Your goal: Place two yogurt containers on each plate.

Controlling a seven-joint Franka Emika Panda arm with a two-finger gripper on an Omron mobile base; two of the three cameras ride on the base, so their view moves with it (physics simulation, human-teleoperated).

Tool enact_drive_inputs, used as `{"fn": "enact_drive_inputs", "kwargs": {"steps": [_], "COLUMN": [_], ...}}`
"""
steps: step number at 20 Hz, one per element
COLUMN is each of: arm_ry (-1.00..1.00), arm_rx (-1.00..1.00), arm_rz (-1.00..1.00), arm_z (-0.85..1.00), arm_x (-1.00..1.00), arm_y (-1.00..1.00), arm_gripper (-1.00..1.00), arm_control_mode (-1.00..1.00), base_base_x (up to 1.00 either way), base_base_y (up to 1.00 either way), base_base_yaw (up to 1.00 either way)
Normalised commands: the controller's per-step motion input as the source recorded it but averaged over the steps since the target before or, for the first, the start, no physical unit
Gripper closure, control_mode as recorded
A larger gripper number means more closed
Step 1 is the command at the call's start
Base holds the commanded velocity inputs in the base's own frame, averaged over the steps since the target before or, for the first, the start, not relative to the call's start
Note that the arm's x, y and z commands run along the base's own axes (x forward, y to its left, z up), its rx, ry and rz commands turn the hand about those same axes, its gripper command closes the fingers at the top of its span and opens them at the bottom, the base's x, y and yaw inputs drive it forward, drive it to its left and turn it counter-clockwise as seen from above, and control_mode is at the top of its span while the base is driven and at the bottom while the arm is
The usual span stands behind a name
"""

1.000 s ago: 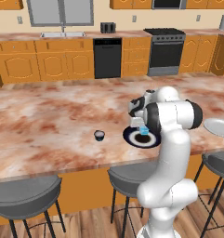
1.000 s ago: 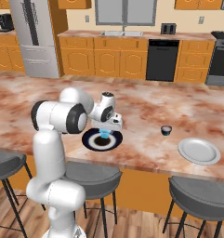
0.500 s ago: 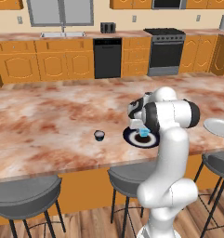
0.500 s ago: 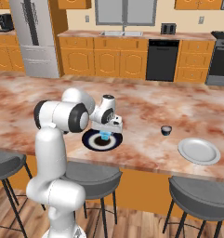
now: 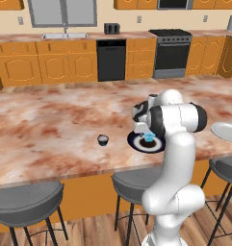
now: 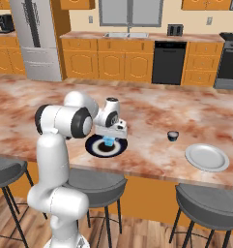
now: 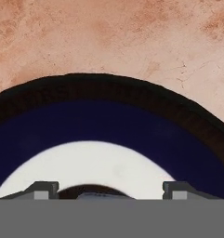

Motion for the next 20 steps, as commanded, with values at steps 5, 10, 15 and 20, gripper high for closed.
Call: {"fn": "enact_drive_inputs", "kwargs": {"steps": [5,10,15,20], "arm_ry": [0.01,-0.01,-0.10,-0.02], "arm_rx": [-0.02,-0.03,-0.01,0.00], "arm_rz": [-0.01,-0.02,0.00,0.04], "arm_z": [0.30,0.38,0.43,0.20], "arm_x": [-0.03,-0.08,-0.04,-0.16], "arm_y": [0.13,0.08,0.00,0.41], "arm_gripper": [-1.00,-1.00,-1.00,-1.00], "arm_control_mode": [-1.00,-1.00,-1.00,-1.00], "base_base_x": [0.00,0.00,0.00,0.00], "base_base_y": [0.00,0.00,0.00,0.00], "base_base_yaw": [0.00,0.00,0.00,0.00]}}
